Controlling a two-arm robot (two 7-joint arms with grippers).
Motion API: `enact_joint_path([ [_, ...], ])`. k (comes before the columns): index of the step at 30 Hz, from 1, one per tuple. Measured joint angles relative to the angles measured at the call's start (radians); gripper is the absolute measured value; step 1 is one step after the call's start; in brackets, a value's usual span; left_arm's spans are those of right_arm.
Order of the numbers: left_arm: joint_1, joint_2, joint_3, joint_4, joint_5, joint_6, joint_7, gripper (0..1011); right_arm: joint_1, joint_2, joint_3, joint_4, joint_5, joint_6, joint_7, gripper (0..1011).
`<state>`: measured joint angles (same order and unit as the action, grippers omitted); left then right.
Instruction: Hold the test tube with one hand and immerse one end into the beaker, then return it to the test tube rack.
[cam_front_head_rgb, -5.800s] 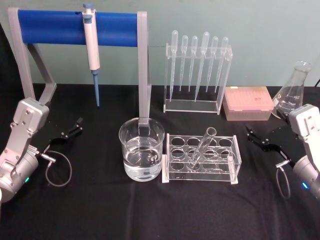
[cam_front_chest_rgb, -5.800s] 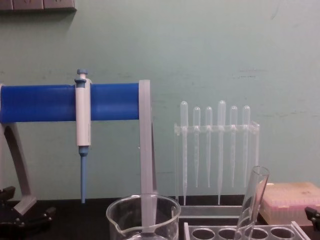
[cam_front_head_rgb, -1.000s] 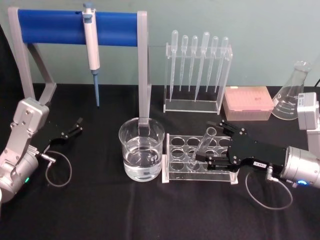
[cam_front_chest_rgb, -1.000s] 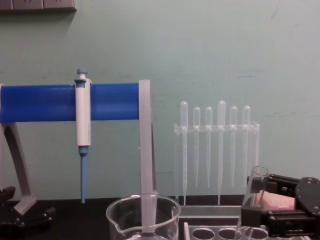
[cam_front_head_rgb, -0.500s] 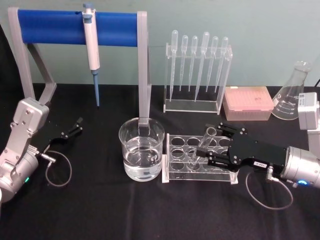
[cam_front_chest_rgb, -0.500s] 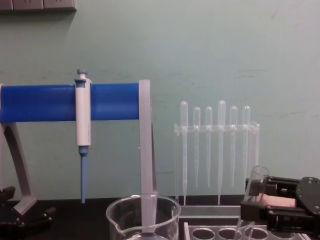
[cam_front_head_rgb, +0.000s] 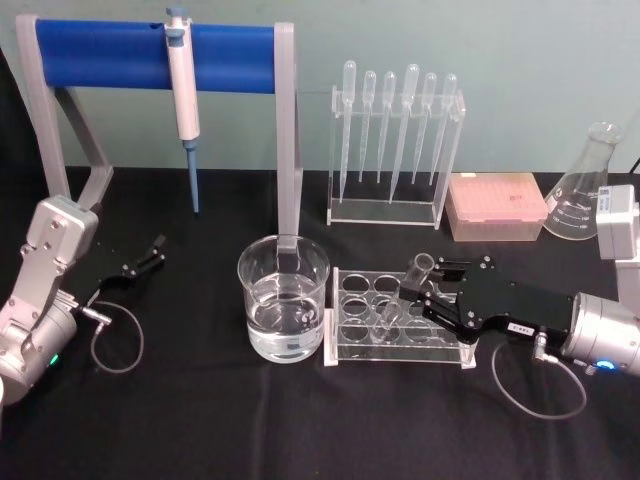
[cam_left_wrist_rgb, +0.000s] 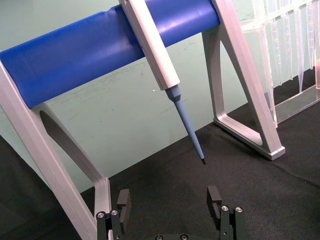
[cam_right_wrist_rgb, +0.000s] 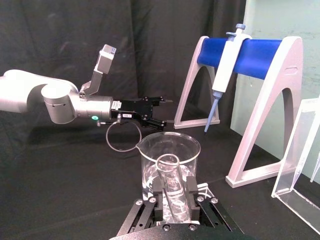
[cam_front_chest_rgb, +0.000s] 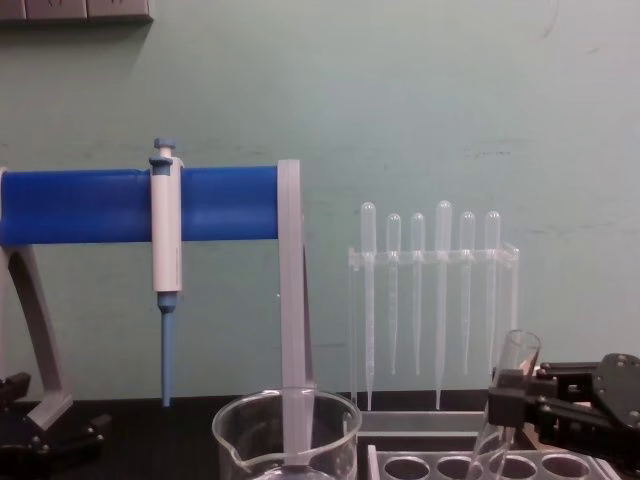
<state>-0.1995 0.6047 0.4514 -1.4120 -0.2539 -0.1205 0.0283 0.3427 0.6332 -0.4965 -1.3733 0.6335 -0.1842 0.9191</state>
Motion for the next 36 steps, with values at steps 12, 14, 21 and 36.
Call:
enact_joint_path([
  [12, 0.000, 0.000, 0.000, 0.000, 0.000, 0.000, 0.000, 1000, 0.000, 0.000, 0.000, 0.000, 0.000, 0.000, -0.001, 248],
  [14, 0.000, 0.000, 0.000, 0.000, 0.000, 0.000, 0.000, 1000, 0.000, 0.001, 0.000, -0.001, 0.000, 0.000, -0.001, 248],
  [21, 0.000, 0.000, 0.000, 0.000, 0.000, 0.000, 0.000, 1000, 0.017, 0.029, -0.002, -0.034, 0.010, 0.063, -0.012, 246],
  [36, 0.000, 0.000, 0.000, 0.000, 0.000, 0.000, 0.000, 1000, 0.112, 0.108, -0.020, -0.142, 0.054, 0.200, 0.012, 246],
])
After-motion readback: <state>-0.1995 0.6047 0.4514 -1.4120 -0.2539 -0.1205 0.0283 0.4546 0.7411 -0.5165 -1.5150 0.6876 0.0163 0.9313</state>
